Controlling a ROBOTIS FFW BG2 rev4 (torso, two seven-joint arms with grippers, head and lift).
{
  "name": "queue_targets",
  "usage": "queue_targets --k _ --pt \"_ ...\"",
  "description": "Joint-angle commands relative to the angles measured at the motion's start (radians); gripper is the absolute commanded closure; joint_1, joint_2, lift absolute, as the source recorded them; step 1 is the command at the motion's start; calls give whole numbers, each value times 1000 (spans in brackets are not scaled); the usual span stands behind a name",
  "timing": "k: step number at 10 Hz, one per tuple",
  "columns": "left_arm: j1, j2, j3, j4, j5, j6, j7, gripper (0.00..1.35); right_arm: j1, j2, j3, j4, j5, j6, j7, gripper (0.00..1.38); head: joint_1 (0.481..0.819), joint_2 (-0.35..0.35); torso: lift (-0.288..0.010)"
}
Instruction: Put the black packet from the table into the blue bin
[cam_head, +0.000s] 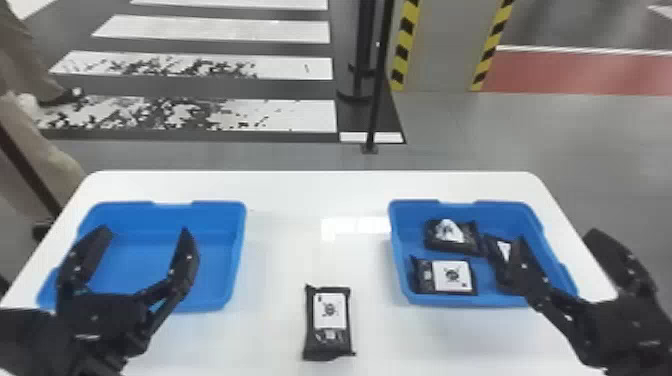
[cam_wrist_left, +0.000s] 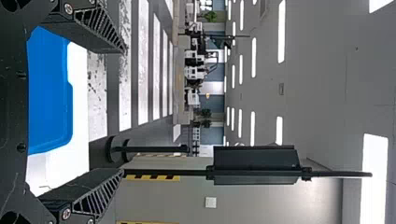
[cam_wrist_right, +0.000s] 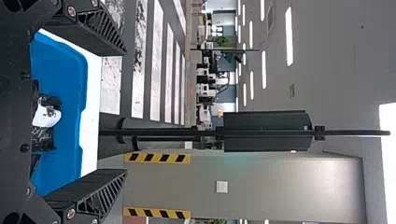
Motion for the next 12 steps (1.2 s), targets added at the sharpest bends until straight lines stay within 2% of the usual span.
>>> queue_targets --k 1,6,8,10,11,12 --pt "0 0 0 0 0 0 0 117 0 0 0 -1 1 0 0 127 695 -49 -110" --pt "0 0 0 0 0 0 0 116 0 0 0 -1 -1 5 0 127 695 -48 -110" --pt "0 0 0 0 0 0 0 116 2 -6 12 -23 8 51 0 127 695 -48 -110" --pt "0 -2 0 0 0 5 0 116 -17 -44 100 -33 1 130 2 127 695 -37 -110" --pt "0 -2 0 0 0 5 0 117 -49 -71 152 -23 -3 186 17 127 695 -12 -110" --pt "0 -2 0 0 0 5 0 116 -93 -84 187 11 -3 265 52 125 695 27 -110"
